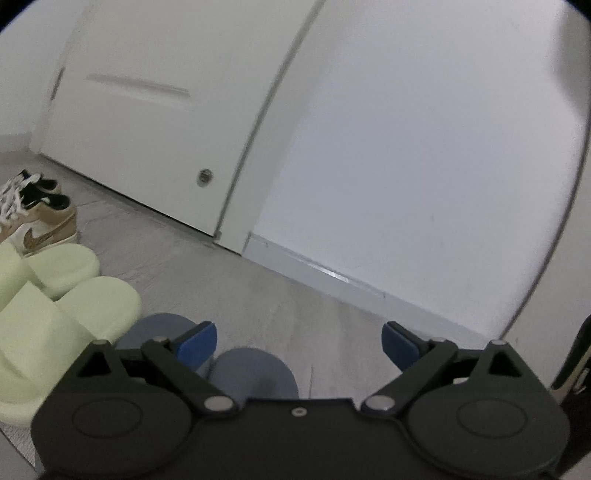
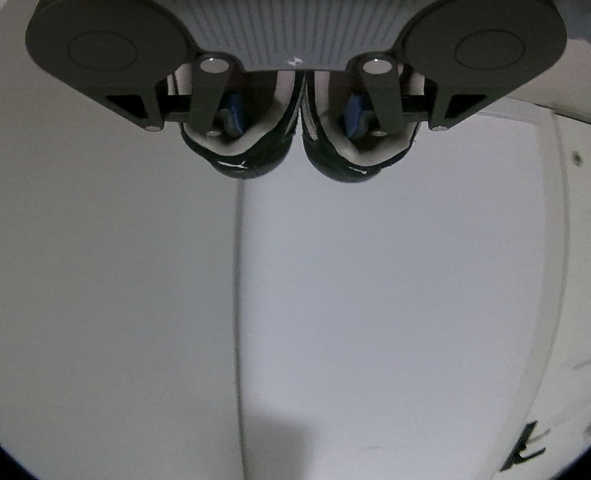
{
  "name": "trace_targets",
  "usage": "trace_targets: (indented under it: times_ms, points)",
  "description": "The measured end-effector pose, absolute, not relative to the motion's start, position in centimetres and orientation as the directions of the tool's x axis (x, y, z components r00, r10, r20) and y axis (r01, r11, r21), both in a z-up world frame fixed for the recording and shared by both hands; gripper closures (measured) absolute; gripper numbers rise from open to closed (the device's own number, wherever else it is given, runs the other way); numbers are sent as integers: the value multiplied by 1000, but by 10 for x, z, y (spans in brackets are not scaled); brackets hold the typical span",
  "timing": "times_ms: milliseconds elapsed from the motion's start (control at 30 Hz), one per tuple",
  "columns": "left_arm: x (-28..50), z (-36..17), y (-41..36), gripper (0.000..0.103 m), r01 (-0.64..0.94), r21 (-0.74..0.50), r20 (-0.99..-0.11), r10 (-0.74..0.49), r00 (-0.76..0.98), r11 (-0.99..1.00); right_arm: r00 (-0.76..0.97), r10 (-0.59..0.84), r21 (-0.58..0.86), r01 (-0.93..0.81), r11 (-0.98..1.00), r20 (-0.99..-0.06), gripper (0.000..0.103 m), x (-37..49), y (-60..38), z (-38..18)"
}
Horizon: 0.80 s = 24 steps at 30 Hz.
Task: Organize scattered shoes
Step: 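Lift the black sneaker pair and carry it toward the wall corner with the right tool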
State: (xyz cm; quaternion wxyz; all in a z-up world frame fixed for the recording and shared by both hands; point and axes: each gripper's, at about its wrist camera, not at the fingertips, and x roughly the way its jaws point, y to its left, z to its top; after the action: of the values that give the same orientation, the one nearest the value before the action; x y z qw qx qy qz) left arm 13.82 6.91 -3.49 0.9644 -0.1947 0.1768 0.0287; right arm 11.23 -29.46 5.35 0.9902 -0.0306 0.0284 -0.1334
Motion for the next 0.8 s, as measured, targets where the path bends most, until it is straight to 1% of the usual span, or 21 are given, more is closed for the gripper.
trace_targets:
  times_ms: [67,133,233,300,367,533,633,733,800]
  points:
    - [143,-38,51,5,-73,-303,-396,-55,917,950,951,-302,-59,298,953,-63,52,112,-314,51]
    - [145,-39,43,5,-37,-284,-410,-87,908,958,936,-342,-18,342,940,-84,52,111,-327,44]
    - [150,-43,27,5,1,-236,-445,-109,889,972,901,-407,42,417,908,-150,52,114,-345,31]
    - [152,-46,21,5,17,-197,-467,-109,878,980,875,-437,97,464,881,-210,52,122,-357,24]
    - [156,-48,16,4,28,-175,-485,-111,867,984,867,-457,94,481,871,-200,53,128,-357,20]
    - [173,-55,7,2,33,-198,-515,-132,847,980,870,-457,107,480,871,-184,52,148,-351,10]
    - [184,-58,4,2,45,-210,-508,-148,849,977,884,-429,95,451,888,-182,52,165,-351,2]
    - [195,-59,2,2,53,-245,-499,-173,849,968,889,-410,92,434,896,-202,52,189,-353,-5]
    - [202,-58,-3,2,60,-260,-494,-186,849,964,885,-398,93,429,899,-241,52,215,-360,-11]
